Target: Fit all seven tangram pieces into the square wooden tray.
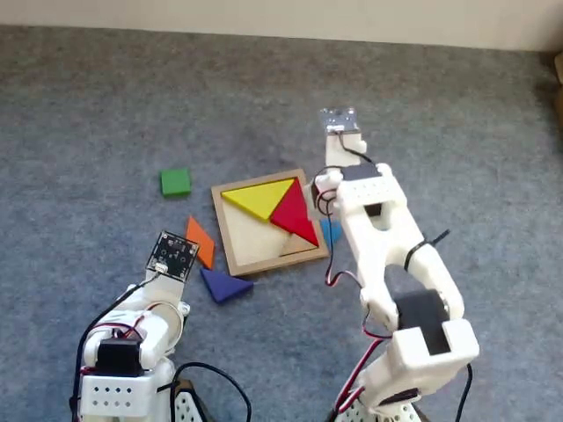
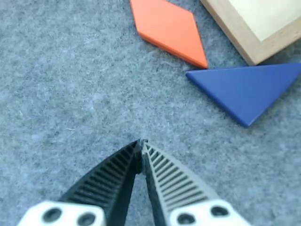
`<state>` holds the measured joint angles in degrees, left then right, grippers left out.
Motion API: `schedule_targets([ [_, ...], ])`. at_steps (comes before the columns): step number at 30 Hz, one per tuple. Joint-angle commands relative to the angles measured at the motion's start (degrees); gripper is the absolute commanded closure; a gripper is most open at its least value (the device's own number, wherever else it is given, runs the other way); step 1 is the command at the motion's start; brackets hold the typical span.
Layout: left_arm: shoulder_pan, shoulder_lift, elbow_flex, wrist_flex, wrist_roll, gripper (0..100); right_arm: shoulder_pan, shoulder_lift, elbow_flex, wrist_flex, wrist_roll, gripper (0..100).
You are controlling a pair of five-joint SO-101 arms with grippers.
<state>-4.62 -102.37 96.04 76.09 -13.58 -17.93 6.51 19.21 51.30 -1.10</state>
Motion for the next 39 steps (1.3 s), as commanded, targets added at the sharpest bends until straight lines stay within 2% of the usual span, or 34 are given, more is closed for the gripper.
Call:
schedule_targets([
  [1,-0.6,-1.5,1.1,0.4,-0.6,99,1.0,-0.2,-5.4,3.6,-0.4,80.0],
  [6,-0.6,-1.5,1.1,0.4,-0.6,99,-0.3,-0.1,-9.1,10.2,-0.4,80.0],
  [19,-0.6,-1.5,1.1,0.4,-0.6,99,-1.4,0.9,-8.9,9.4,-0.1,80.0],
  [28,-0.6,-1.5,1.1,0.4,-0.6,99,-2.4,12.0,-12.0,10.2,1.5,80.0],
  [39,-0.6,-1.5,1.1,0.4,-0.6,99,1.8,14.3,-13.9,10.2,2.6,80.0],
])
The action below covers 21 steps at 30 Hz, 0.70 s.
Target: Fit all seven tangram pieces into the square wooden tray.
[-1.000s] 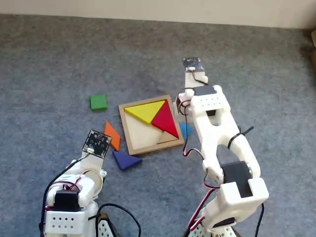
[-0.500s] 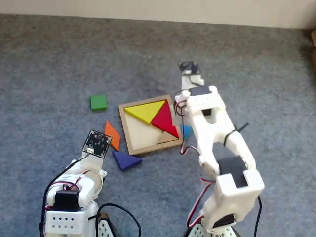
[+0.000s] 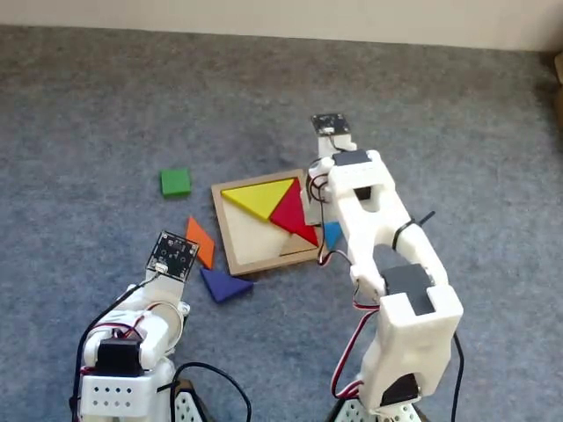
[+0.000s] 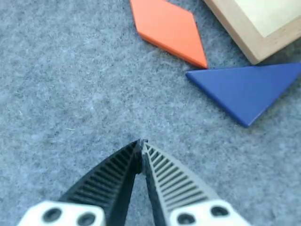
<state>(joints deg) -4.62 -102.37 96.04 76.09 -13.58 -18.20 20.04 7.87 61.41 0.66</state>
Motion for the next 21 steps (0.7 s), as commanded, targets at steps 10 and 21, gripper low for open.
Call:
schedule_targets([
  [10,-0.6,-1.5,1.1,0.4,-0.6,99,4.6,1.0,-7.0,4.7,0.9,80.0],
  [21,-0.6,-1.5,1.1,0.4,-0.6,99,4.3,0.7,-10.3,9.5,0.6,80.0],
])
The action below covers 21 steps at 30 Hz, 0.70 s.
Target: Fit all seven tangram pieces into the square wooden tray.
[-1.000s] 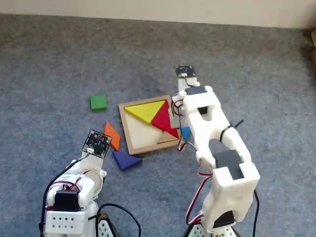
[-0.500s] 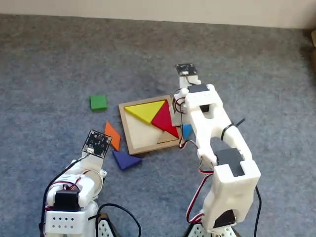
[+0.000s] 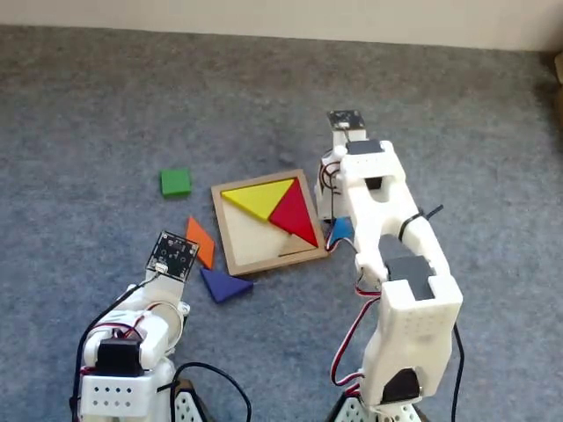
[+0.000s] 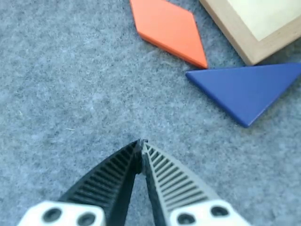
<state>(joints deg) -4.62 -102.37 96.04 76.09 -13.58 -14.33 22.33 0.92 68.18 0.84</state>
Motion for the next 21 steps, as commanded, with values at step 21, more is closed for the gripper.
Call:
schedule_targets([
  [21,-0.6,-1.5,1.1,0.4,-0.6,99,-1.1,0.0,-2.8,5.5,-8.9,80.0],
])
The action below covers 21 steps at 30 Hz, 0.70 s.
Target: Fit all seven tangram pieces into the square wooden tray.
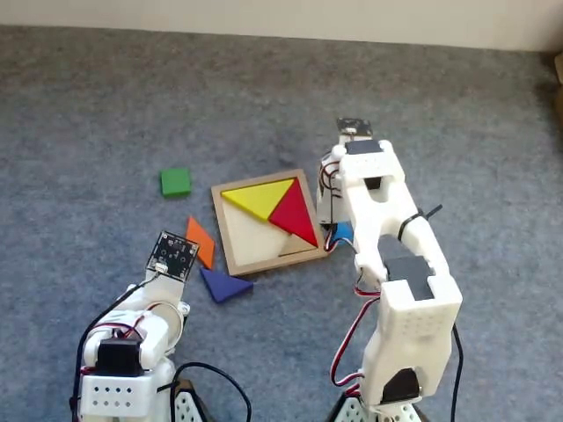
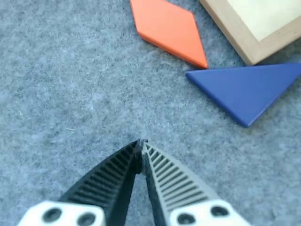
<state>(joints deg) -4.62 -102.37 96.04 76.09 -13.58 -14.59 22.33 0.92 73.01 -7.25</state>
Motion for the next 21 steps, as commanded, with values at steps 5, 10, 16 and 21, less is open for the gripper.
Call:
schedule_targets([
  [5,-0.6,-1.5,1.1,0.4,-0.6,99,-0.9,5.0,-3.3,0.7,-1.1,80.0],
  [10,-0.6,-1.5,1.1,0.4,-0.6,99,-0.8,7.1,-3.4,0.7,-3.3,80.0],
  [16,-0.6,-1.5,1.1,0.4,-0.6,99,-0.8,7.0,-3.4,0.7,-3.3,89.6],
  [21,-0.6,-1.5,1.1,0.4,-0.6,99,-0.8,6.9,-3.5,2.2,-3.3,92.6],
])
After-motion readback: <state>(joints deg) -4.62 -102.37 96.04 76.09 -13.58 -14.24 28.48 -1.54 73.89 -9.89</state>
